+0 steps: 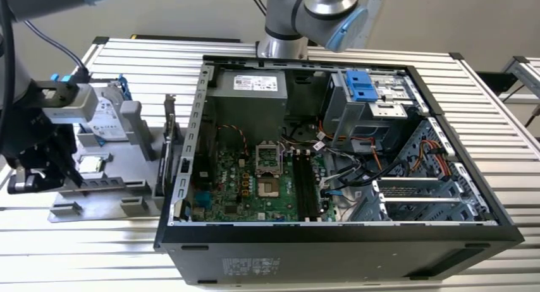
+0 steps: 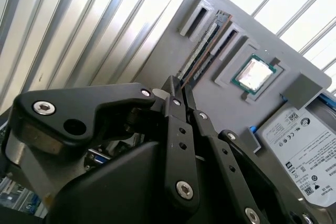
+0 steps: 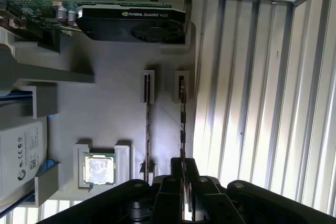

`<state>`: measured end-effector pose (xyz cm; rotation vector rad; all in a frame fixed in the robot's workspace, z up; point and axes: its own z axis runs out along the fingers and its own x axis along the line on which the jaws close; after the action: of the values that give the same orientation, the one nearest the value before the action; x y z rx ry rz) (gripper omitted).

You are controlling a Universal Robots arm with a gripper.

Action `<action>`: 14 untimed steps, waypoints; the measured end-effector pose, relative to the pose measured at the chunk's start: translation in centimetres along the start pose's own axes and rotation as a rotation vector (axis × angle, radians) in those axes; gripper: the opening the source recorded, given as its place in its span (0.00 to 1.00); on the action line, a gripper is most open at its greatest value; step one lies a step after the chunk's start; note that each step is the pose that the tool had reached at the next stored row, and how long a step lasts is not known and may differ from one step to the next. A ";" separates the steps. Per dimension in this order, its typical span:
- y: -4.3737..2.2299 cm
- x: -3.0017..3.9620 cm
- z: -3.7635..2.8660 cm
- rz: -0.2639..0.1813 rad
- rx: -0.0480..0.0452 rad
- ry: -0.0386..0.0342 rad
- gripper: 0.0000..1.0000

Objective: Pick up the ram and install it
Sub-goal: 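Pick up the ram and move it above insertion slot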

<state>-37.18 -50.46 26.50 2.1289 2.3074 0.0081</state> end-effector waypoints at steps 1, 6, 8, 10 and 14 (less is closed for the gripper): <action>0.00 0.00 -0.03 0.001 -0.0001 0.0001 0.00; -0.01 0.00 -0.25 0.006 0.0000 0.0000 0.00; -0.01 0.00 -0.32 0.008 -0.0001 0.0000 0.00; -0.01 0.00 -0.39 0.010 -0.0001 0.0000 0.00; -0.02 0.00 -0.52 0.014 -0.0001 -0.0001 0.00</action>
<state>-37.20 -50.46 27.01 2.1444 2.2929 0.0082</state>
